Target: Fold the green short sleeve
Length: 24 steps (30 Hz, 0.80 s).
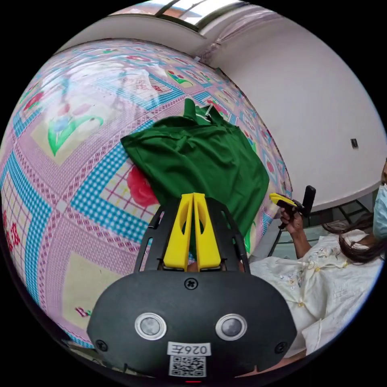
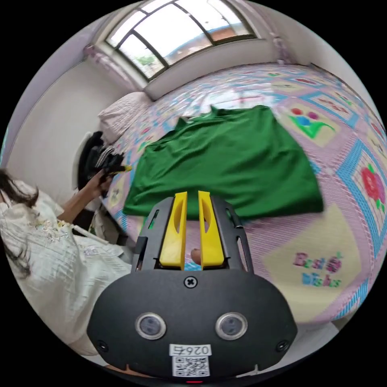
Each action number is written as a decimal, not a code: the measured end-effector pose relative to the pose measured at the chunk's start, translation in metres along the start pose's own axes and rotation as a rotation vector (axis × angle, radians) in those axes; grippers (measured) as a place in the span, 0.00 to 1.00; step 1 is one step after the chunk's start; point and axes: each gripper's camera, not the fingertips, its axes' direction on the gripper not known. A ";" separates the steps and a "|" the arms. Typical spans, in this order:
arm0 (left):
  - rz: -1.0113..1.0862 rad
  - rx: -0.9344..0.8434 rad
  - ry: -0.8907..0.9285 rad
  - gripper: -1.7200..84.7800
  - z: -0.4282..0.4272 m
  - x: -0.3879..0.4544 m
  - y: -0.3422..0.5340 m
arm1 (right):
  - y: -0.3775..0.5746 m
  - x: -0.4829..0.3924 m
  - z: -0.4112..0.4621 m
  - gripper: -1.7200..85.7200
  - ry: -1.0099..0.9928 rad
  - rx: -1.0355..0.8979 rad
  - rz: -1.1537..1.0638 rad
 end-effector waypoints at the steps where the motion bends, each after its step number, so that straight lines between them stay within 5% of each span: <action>1: 0.048 -0.017 -0.008 0.01 0.008 -0.003 -0.022 | 0.001 -0.016 0.012 0.04 -0.012 -0.007 -0.023; 7: 0.193 -0.136 0.085 0.01 0.042 -0.039 -0.089 | 0.015 -0.165 0.125 0.01 -0.032 -0.026 -0.171; 12: 0.156 -0.138 0.221 0.01 0.041 -0.069 -0.094 | 0.048 -0.255 0.215 0.01 0.150 -0.184 -0.220; 19: 0.092 0.011 0.283 0.01 0.014 -0.088 -0.089 | 0.094 -0.268 0.212 0.01 0.266 -0.193 -0.051; 24: 0.269 0.005 0.290 0.01 0.022 -0.050 -0.116 | 0.101 -0.236 0.184 0.01 0.199 0.012 0.196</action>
